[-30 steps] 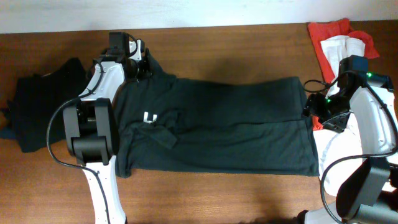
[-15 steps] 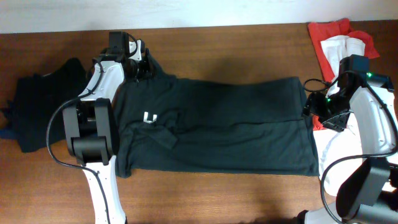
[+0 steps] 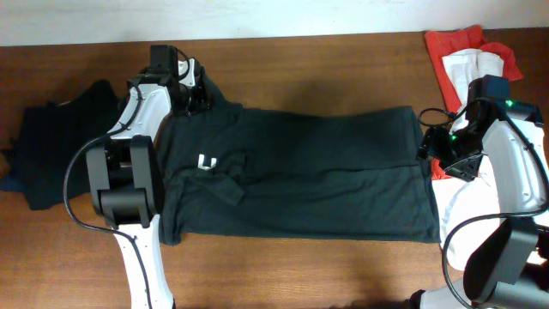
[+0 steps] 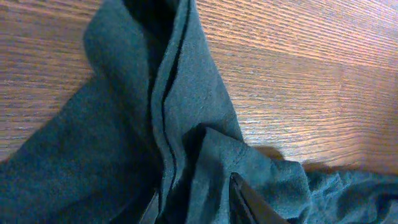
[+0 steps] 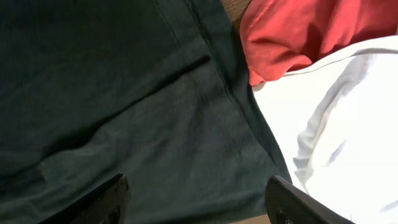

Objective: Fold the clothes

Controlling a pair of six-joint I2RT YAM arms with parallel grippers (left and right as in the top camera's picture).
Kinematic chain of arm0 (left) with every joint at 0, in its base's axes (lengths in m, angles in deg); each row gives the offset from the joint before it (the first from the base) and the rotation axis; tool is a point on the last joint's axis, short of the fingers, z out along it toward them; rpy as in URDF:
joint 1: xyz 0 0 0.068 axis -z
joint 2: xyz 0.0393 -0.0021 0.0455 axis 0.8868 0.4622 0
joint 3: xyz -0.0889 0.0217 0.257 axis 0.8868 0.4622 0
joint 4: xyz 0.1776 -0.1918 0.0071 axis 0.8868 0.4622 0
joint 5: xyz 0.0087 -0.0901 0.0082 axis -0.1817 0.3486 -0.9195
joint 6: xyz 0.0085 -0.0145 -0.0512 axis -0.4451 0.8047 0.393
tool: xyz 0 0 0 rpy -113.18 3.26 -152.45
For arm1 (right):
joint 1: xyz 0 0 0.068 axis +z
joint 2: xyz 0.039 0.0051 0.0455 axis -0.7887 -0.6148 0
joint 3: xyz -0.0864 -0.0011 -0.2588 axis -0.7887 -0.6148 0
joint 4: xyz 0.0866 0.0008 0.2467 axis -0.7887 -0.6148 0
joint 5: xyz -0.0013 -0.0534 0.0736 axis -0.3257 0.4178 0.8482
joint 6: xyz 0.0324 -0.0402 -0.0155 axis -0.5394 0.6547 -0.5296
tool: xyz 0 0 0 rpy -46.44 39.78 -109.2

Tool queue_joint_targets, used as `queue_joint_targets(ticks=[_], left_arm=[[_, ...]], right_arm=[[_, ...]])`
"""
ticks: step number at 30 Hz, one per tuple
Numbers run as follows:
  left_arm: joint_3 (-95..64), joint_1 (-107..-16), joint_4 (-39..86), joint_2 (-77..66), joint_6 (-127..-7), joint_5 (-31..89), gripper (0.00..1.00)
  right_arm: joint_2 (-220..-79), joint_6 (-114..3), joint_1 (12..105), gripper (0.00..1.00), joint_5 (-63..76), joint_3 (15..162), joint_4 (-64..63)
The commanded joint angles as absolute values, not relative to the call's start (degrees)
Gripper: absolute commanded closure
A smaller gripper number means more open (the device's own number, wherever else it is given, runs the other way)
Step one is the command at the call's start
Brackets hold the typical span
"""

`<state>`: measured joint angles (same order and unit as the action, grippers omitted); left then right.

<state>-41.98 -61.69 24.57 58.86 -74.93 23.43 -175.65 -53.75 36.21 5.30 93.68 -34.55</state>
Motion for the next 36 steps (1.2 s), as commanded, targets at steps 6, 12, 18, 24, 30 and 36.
queue_joint_targets(ticks=[6, 12, 18, 24, 30, 36], left_arm=[[-43.43, -63.18, 24.64, 55.39, -74.82, 24.02, 0.68], [-43.43, -63.18, 24.62, 55.39, -74.82, 24.04, 0.87], [-43.43, -63.14, 24.86, 55.32, -74.82, 24.33, 0.99], [-43.43, -64.36, 33.43, 49.35, -74.89, 24.46, 0.99], [-43.43, -65.15, 46.67, 44.79, -75.11, 24.00, 0.99], [-43.19, -65.15, 55.52, 44.81, -75.13, 22.95, 0.99]], right_arm=[[-175.50, -53.91, 36.69, 0.27, 5.56, 94.16, -34.37], [-175.50, -53.91, 36.69, 0.27, 5.56, 94.16, -34.37], [-175.52, -53.91, 36.69, 0.27, 5.56, 94.16, -34.11], [-177.70, -51.66, 36.69, 0.26, 5.85, 94.16, -31.82], [-181.53, -51.35, 36.73, 0.26, 7.53, 94.18, -17.67], [-185.00, -51.42, 36.88, 0.26, 8.08, 94.18, -3.36]])
